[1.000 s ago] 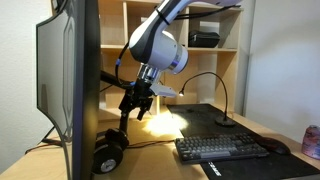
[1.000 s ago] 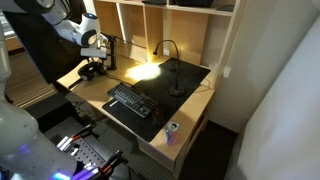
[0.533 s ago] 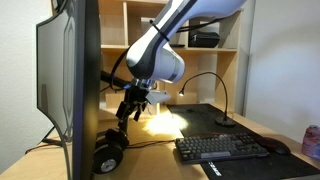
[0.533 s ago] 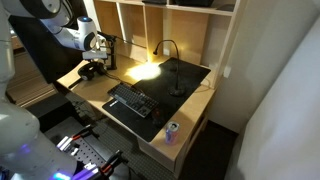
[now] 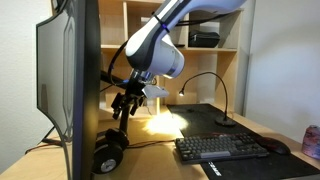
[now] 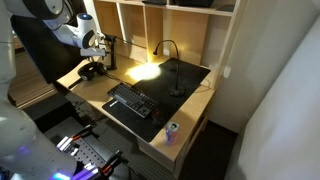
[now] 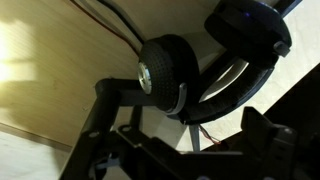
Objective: Unhang and hang up the headphones on the back of the desktop computer
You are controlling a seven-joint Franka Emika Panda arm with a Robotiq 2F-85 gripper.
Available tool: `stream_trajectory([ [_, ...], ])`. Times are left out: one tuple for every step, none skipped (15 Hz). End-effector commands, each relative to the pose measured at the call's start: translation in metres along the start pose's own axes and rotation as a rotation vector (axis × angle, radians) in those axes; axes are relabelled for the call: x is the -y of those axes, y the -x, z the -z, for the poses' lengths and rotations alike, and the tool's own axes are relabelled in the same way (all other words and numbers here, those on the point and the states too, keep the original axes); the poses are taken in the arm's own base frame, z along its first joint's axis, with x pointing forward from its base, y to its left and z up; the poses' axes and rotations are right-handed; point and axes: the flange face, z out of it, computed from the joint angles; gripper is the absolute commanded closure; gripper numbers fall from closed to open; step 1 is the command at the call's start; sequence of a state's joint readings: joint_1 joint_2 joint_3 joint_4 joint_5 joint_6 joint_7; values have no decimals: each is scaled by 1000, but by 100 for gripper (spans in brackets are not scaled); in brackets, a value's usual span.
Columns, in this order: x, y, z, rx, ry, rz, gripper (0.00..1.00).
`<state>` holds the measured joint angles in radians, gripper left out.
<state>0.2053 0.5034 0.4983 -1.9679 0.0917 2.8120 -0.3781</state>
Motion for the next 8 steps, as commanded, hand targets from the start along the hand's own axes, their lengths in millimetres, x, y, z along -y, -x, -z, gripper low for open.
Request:
stream_trajectory([
  [-7,4,-13,66,-8,-21,0],
  [-8,9,-32,95,-16,-29,0],
  [-6,15,-47,118,-16,-26,0],
  [-4,17,-64,122,-25,-24,0],
  [-4,19,-77,122,-26,-19,0],
  [-3,19,-87,112,-22,-12,0],
  [-3,16,-94,94,-15,-13,0],
  [-4,12,-100,68,-4,-11,0],
])
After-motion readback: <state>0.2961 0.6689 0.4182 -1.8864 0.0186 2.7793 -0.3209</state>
